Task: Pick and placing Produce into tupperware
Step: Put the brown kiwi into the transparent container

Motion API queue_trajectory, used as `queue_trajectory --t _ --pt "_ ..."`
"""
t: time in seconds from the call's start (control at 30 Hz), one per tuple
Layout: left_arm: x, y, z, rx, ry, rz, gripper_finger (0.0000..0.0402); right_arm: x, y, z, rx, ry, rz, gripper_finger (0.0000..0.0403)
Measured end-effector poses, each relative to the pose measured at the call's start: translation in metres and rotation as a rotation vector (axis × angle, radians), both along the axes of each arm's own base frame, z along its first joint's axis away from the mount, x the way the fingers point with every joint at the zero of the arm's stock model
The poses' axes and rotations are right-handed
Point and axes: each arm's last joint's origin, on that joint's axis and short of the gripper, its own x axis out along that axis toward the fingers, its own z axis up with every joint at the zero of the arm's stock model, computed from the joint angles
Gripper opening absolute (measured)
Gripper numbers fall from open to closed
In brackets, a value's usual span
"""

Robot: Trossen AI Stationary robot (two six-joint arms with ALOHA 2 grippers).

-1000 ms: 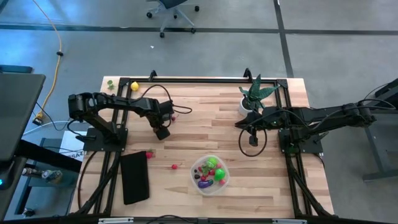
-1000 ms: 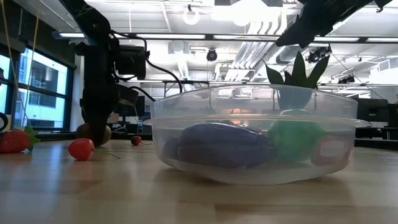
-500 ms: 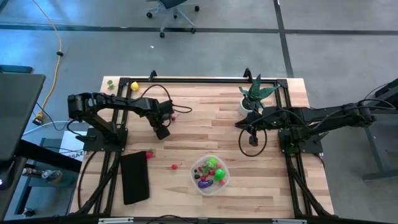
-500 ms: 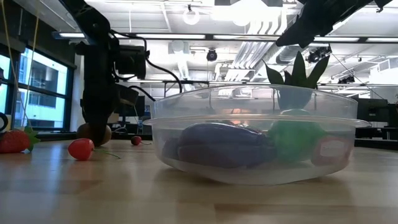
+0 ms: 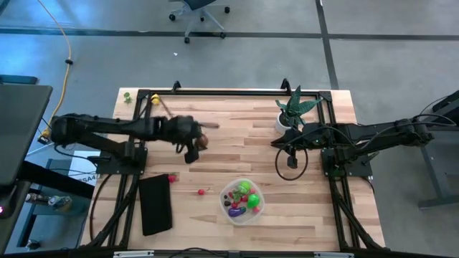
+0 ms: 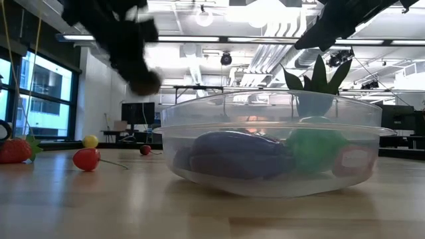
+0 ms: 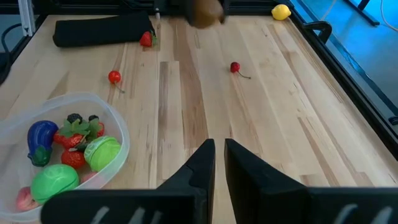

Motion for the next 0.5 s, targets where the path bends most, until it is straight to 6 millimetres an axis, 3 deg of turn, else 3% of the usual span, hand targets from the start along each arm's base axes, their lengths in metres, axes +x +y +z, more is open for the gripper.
queue_trajectory --t 0.23,0.5 --pt "0.027 -0.059 0.02 0.127 -0.274 -0.18 0.0231 0.0 0.0 0.0 0.0 -0.001 0.0 0.0026" --pt "0.072 -0.117 -0.004 0.174 -0.193 -0.358 0.0235 0.0 0.0 0.0 0.0 0.006 0.0 0.0026"
